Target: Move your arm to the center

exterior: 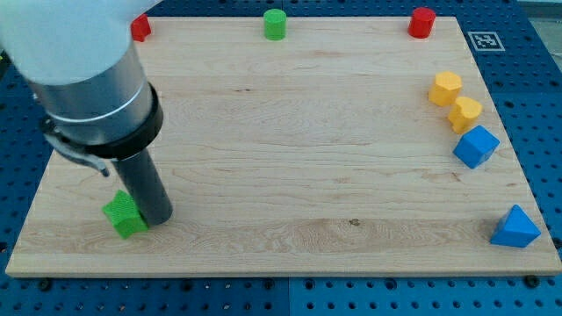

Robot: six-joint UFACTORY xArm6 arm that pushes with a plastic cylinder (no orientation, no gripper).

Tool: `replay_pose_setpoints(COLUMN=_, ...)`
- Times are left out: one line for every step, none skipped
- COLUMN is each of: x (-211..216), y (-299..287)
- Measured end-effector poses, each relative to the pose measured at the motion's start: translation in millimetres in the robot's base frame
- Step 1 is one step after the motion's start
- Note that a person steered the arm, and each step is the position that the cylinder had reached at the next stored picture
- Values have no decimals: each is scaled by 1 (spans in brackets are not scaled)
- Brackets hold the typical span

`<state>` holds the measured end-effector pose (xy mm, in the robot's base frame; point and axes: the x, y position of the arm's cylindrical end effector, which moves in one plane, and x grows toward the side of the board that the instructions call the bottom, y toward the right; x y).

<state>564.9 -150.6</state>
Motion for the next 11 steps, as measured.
replay_pose_setpoints(x=3, y=-14)
replay_pose_setpoints(x=3, y=-26)
replay_pose_setpoints(x=3, y=-31)
replay_pose_setpoints(x=3, y=-19)
replay_pose_setpoints(x=-11, y=20)
replay_pose_setpoints(x=-51, y=58)
replay_pose_setpoints(x=-87, y=87)
replay_pose_setpoints(x=-88, y=88)
replay_pose_setpoints(x=-88, y=88)
replay_pose_setpoints(x=-91, y=91)
replay_pose_setpoints(x=-125, y=105)
